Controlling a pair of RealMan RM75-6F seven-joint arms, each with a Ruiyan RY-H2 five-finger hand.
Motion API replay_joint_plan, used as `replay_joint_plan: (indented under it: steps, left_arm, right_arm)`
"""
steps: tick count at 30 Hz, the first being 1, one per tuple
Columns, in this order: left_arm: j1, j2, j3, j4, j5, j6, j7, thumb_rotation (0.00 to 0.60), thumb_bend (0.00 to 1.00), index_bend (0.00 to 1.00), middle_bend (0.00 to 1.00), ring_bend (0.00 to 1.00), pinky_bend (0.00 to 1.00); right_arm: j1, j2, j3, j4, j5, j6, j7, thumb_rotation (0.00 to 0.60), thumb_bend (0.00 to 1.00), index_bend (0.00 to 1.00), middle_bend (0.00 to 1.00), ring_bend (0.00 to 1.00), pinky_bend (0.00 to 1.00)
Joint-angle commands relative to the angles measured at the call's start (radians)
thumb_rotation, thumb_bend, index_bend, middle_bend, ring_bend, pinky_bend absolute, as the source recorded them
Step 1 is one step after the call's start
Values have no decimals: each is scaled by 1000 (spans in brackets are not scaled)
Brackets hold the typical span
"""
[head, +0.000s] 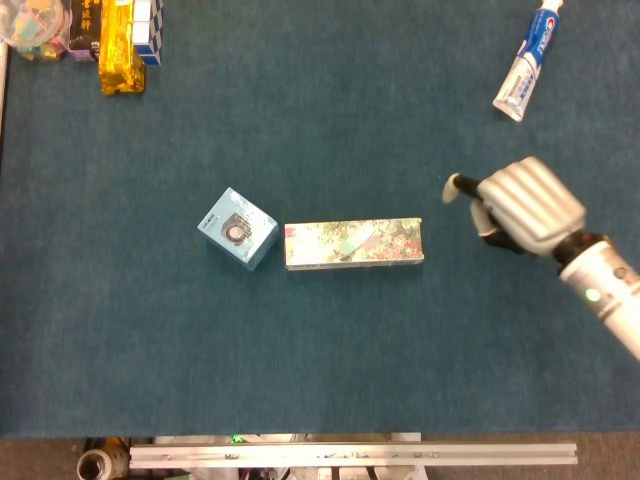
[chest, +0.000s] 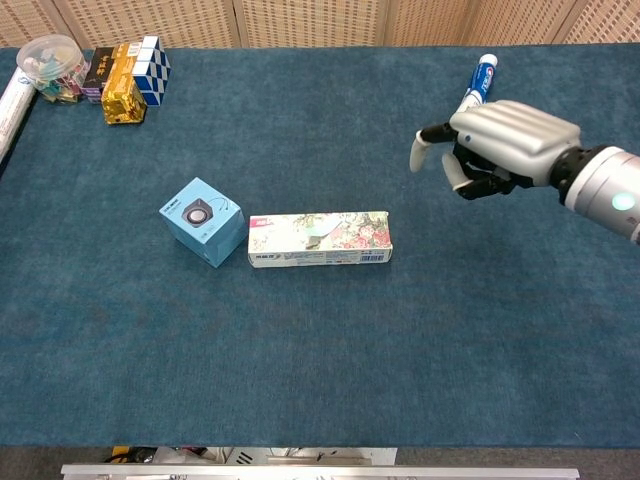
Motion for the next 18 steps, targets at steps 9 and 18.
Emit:
replay_joint_plan:
  steps: [9,18]
  left_arm:
    - [25,4,5,15,-17,25,-25,600,345,125,360,396,441]
    - [34,1,5,28,-27,30,-37,600,345,125,360,396,441]
  right_arm:
    - [175,-158,20,53,294,-141,-188,600,1000,384,1000,1000,1000]
    - [232,-233,19,83,361,-124,-221,600,1000,385,1000,1000,1000]
